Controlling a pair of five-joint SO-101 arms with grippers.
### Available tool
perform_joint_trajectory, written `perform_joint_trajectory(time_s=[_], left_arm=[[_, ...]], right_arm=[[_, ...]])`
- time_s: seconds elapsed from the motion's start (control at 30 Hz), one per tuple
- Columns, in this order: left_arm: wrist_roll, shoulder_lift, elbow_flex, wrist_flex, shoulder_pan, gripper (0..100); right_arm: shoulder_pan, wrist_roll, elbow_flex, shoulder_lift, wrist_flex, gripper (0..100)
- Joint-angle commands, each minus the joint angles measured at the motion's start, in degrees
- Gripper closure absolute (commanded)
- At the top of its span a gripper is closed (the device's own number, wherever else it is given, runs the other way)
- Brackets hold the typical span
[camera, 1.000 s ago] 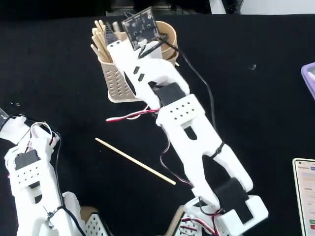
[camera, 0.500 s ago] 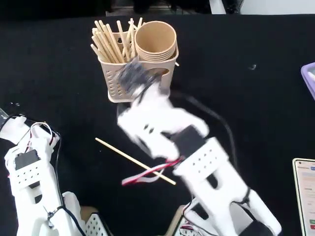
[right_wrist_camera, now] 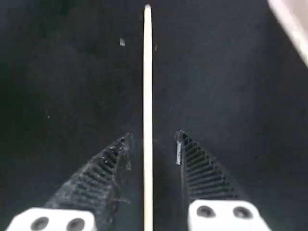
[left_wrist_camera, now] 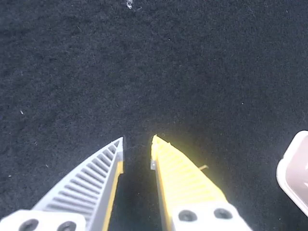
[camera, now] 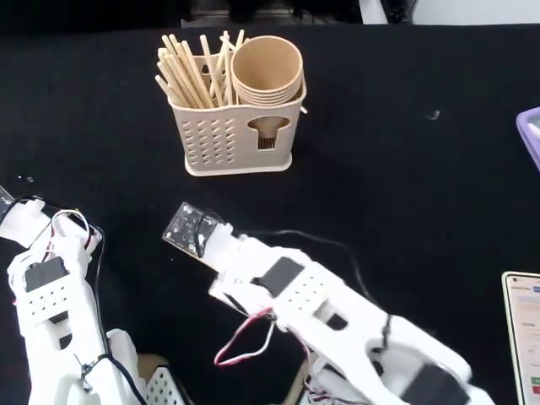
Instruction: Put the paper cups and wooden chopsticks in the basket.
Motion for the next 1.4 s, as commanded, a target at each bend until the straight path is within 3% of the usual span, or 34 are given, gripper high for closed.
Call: perform_joint_trajectory(time_s=[0.0,0.23,0.37,0.5,0.67,0.87,1.0,1.07,1.23,1.37], left_arm=[[0.1,-1.5,-0.7,-1.0,0.3,89],[0.1,-1.5,-0.7,-1.0,-0.1,89],[0.1,-1.5,-0.7,-1.0,-0.1,89],[0.1,-1.5,-0.8,-1.0,-0.1,89],[0.1,-1.5,-0.8,-1.0,-0.1,89],[0.1,-1.5,-0.8,-1.0,-0.1,89],[0.1,-1.5,-0.9,-1.0,0.2,89],[0.1,-1.5,-0.9,-1.0,0.0,89],[0.1,-1.5,-0.9,-1.0,0.0,89],[0.1,-1.5,-0.7,-1.0,0.0,89]], right_arm=[[-0.5,0.6,-4.7,10.0,-0.6,85.8],[-0.3,2.4,-11.5,22.1,0.4,86.3],[-0.3,3.9,-14.3,22.5,1.8,98.6],[-0.3,5.5,-15.4,22.3,2.3,98.9],[2.4,5.1,-21.5,16.0,10.6,98.8],[11.3,4.9,-30.2,0.7,15.9,98.8],[13.9,4.4,-33.4,-7.4,7.2,98.8],[14.0,0.6,-34.1,-10.1,-0.9,98.8],[14.1,-12.5,-31.3,-8.9,-30.0,98.7],[14.2,-14.0,-29.8,-0.7,-51.0,98.7]])
